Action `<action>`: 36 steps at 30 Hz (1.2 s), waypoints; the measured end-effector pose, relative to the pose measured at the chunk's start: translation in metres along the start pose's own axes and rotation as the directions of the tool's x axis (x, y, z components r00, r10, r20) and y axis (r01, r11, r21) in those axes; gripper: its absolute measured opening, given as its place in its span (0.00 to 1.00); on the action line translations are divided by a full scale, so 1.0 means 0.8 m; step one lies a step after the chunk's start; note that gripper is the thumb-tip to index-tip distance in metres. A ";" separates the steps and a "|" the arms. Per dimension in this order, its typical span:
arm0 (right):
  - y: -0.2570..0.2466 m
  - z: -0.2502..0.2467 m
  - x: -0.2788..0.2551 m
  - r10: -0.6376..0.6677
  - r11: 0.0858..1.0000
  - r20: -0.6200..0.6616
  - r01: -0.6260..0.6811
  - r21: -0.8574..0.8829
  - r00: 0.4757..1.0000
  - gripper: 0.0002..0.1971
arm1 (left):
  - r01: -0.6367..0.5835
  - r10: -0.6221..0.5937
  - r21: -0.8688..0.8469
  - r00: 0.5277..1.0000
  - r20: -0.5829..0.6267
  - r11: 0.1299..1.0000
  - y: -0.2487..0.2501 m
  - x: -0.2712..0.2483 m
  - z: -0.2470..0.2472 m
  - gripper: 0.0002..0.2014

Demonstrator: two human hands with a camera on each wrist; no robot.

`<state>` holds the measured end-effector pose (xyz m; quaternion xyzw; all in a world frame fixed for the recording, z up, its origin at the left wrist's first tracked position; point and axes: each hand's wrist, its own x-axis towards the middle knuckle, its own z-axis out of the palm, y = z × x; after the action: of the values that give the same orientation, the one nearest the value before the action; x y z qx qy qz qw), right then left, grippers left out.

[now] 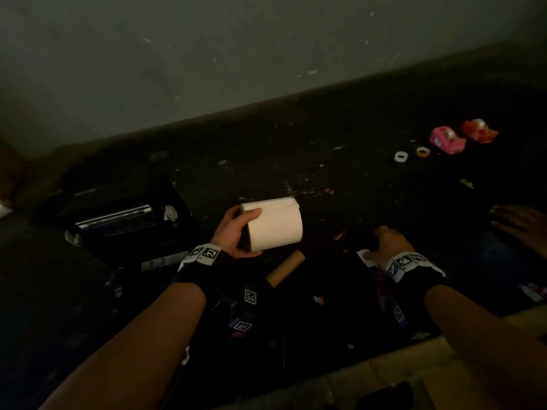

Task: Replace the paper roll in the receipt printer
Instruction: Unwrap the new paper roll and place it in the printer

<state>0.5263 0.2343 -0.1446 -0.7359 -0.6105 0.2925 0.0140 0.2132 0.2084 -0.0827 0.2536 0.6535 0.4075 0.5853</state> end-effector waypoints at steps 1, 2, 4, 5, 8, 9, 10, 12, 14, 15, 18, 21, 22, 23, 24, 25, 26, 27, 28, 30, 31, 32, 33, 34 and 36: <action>-0.007 -0.003 -0.003 -0.027 0.999 -0.016 0.027 0.019 1.000 0.29 | -0.002 0.002 0.001 1.000 -0.002 1.000 0.001 0.000 -0.002 0.33; -0.016 -0.004 -0.007 -0.053 0.998 -0.012 0.054 0.043 0.999 0.26 | -0.003 0.003 0.002 1.000 -0.005 1.000 0.002 -0.001 -0.003 0.33; -0.035 -0.004 -0.018 -0.090 0.994 0.068 0.085 0.070 0.994 0.23 | -0.010 0.011 0.007 1.000 -0.015 1.000 0.002 -0.002 -0.005 0.33; -0.045 0.000 -0.023 -0.096 0.994 0.137 0.089 0.062 0.986 0.24 | -0.016 0.016 0.010 1.000 -0.018 1.000 0.002 -0.001 -0.005 0.33; -0.062 0.019 -0.029 -0.030 0.992 0.325 0.069 -0.108 0.945 0.36 | -0.029 0.029 0.022 0.999 -0.022 0.999 0.004 -0.003 -0.008 0.34; -0.064 0.026 -0.029 -0.001 0.983 0.336 0.063 -0.173 0.942 0.40 | -0.038 0.039 0.033 0.999 -0.022 0.999 0.006 -0.004 -0.010 0.33; -0.062 0.033 -0.027 0.016 0.975 0.328 0.058 -0.215 0.944 0.40 | -0.047 0.048 0.043 0.999 -0.022 0.998 0.008 -0.004 -0.012 0.32; -0.059 0.039 -0.026 0.020 0.969 0.282 0.051 -0.243 0.959 0.38 | -0.063 0.064 0.051 0.998 -0.021 0.997 0.012 -0.005 -0.020 0.32; -0.059 0.038 -0.030 0.022 0.977 0.271 0.037 -0.209 0.962 0.34 | -0.076 0.078 0.054 0.997 -0.024 0.996 0.015 -0.006 -0.028 0.33; -0.059 0.035 -0.031 0.020 0.988 0.281 0.024 -0.151 0.960 0.32 | -0.082 0.083 0.051 0.996 -0.025 0.995 0.016 -0.006 -0.031 0.33; -0.052 0.022 -0.029 -0.050 0.987 0.218 0.016 0.158 0.975 0.23 | -0.103 0.104 0.042 0.995 -0.008 0.994 0.019 -0.006 -0.038 0.33; -0.050 -0.013 -0.034 -0.081 0.940 0.040 0.063 0.334 0.996 0.22 | -0.137 0.137 0.030 0.991 0.007 0.990 0.023 -0.006 -0.046 0.31; -0.051 -0.028 -0.037 -0.082 0.924 -0.018 0.083 0.373 0.996 0.23 | -0.150 0.150 0.024 0.989 0.010 0.988 0.025 -0.005 -0.049 0.30; -0.053 -0.043 -0.041 -0.076 0.900 -0.086 0.105 0.422 0.993 0.23 | -0.160 0.160 0.017 0.987 0.016 0.987 0.028 -0.006 -0.050 0.29; -0.057 -0.057 -0.045 -0.071 0.867 -0.162 0.142 0.477 0.984 0.23 | -0.169 0.169 0.008 0.985 0.022 0.986 0.031 -0.006 -0.051 0.28; -0.063 -0.069 -0.049 -0.060 0.837 -0.232 0.175 0.518 0.971 0.23 | -0.179 0.179 -0.002 0.983 0.030 0.984 0.035 -0.007 -0.051 0.27; -0.070 -0.078 -0.054 -0.054 0.818 -0.298 0.213 0.534 0.953 0.23 | -0.191 0.192 -0.012 0.981 0.040 0.981 0.039 -0.008 -0.050 0.26; -0.077 -0.085 -0.057 -0.054 0.809 -0.351 0.247 0.533 0.935 0.23 | -0.209 0.210 -0.019 0.977 0.050 0.978 0.042 -0.009 -0.048 0.25; -0.084 -0.089 -0.061 -0.063 0.799 -0.396 0.285 0.530 0.916 0.23 | -0.227 0.228 -0.029 0.972 0.063 0.974 0.044 -0.010 -0.047 0.24; -0.096 -0.095 -0.067 -0.096 0.787 -0.448 0.343 0.513 0.889 0.23 | -0.259 0.264 -0.060 0.960 0.097 0.964 0.049 -0.013 -0.044 0.21; -0.101 -0.097 -0.070 -0.111 0.791 -0.458 0.358 0.496 0.882 0.23 | -0.273 0.281 -0.079 0.952 0.119 0.959 0.052 -0.016 -0.042 0.21; -0.104 -0.097 -0.073 -0.122 0.796 -0.462 0.365 0.483 0.879 0.23 | -0.280 0.290 -0.092 0.947 0.138 0.956 0.054 -0.018 -0.041 0.21; -0.107 -0.096 -0.074 -0.130 0.796 -0.462 0.370 0.479 0.877 0.23 | -0.286 0.299 -0.100 0.941 0.156 0.953 0.056 -0.021 -0.040 0.22; -0.110 -0.095 -0.076 -0.140 0.793 -0.461 0.378 0.478 0.876 0.23 | -0.291 0.306 -0.104 0.936 0.173 0.951 0.058 -0.023 -0.039 0.23; -0.114 -0.095 -0.081 -0.160 0.777 -0.463 0.400 0.486 0.872 0.22 | -0.294 0.309 -0.100 0.931 0.195 0.950 0.061 -0.027 -0.037 0.26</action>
<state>0.4735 0.2243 -0.0207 -0.6395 -0.5842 0.3000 0.3997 0.1811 0.2100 -0.0309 0.3719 0.5274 0.4860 0.5893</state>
